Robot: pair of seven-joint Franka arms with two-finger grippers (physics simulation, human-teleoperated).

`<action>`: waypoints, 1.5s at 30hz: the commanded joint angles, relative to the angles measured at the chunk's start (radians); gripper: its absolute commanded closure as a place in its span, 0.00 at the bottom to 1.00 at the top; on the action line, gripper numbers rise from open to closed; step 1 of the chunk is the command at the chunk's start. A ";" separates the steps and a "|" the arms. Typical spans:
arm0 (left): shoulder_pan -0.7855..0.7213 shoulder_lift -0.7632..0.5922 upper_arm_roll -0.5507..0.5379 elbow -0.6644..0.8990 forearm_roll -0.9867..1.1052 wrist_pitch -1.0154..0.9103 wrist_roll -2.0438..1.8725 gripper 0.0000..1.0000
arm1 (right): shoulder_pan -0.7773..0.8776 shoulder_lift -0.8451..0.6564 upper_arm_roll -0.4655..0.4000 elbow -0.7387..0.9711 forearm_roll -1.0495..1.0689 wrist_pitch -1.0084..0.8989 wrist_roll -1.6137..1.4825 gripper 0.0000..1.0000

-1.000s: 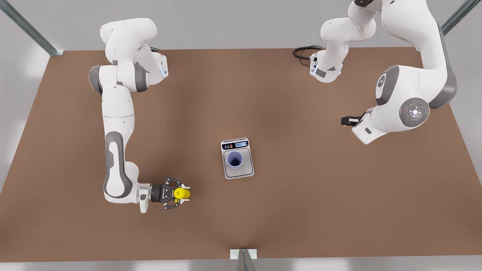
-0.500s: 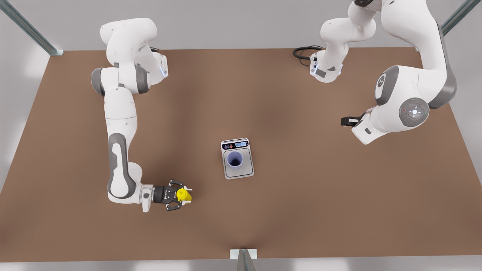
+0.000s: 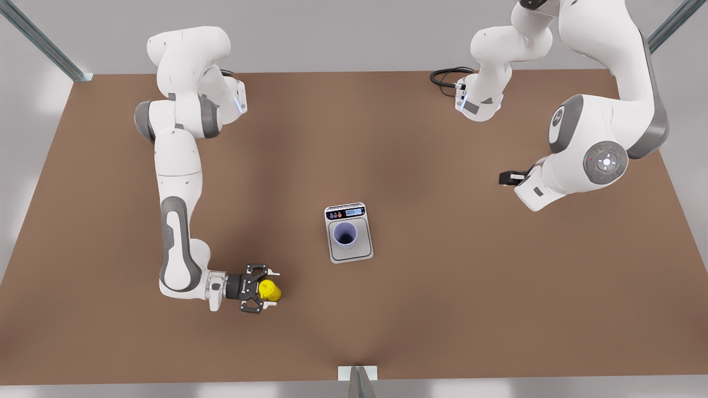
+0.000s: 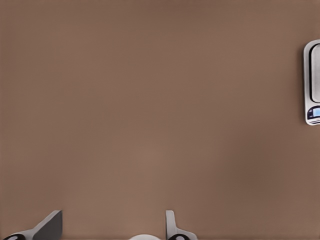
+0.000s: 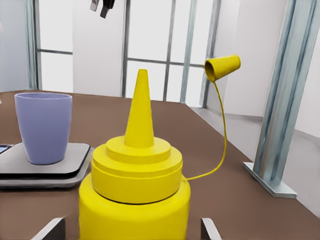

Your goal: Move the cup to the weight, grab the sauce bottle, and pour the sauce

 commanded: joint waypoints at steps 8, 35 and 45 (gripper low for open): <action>-0.001 0.000 -0.001 0.001 0.002 0.007 -0.002 0.00 | -0.003 0.000 -0.001 0.008 -0.001 0.004 -0.038 0.00; 0.002 0.003 -0.003 0.004 0.009 0.008 -0.004 0.00 | -0.164 -0.077 -0.236 0.039 -0.248 -0.082 0.217 0.00; -0.003 0.002 -0.004 0.001 0.014 0.007 -0.004 0.00 | 0.210 -0.394 -0.327 0.068 -1.277 -0.171 2.282 0.00</action>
